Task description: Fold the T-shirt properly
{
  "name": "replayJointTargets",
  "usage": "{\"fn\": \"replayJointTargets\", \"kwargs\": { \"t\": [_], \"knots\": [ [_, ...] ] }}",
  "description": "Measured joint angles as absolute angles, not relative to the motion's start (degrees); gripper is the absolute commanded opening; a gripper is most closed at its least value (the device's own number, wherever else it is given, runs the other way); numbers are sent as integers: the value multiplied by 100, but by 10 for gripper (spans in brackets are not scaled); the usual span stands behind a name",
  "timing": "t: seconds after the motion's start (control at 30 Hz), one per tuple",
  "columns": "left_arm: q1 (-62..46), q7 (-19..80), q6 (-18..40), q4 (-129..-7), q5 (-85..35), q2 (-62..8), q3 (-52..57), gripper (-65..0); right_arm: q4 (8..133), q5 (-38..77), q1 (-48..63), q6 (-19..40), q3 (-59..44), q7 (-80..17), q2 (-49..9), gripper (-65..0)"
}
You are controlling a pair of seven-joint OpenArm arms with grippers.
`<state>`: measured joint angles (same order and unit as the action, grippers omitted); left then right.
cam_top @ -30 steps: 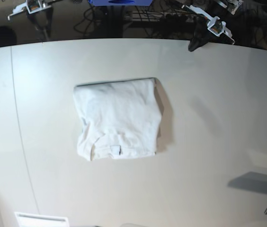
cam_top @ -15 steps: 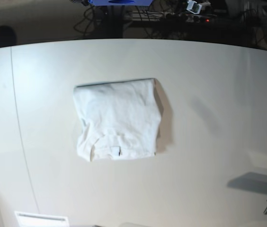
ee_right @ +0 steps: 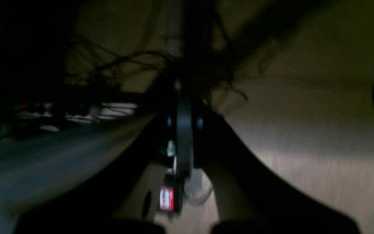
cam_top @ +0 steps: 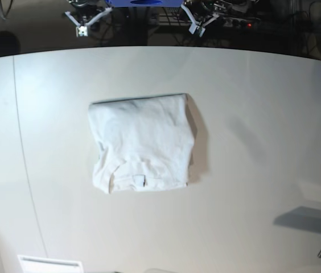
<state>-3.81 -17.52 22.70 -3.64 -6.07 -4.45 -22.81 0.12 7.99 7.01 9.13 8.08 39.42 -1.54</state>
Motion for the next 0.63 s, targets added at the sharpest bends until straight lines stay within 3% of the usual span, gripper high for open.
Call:
{"fn": "replayJointTargets", "kwargs": {
  "t": [0.2, 0.5, 0.63],
  "knots": [
    [-390, -1719, 2259, -357, -602, -432, -2029, -650, 226, 864, 1199, 899, 819, 3905, -106, -634],
    [-207, -1750, 2263, -753, -604, -480, -2029, -650, 580, 867, 982, 908, 819, 3929, -156, -634],
    [-244, -1734, 1837, -746, -604, -482, -2027, -650, 569, 867, 974, 910, 840, 3905, -148, -634]
  ]
}}
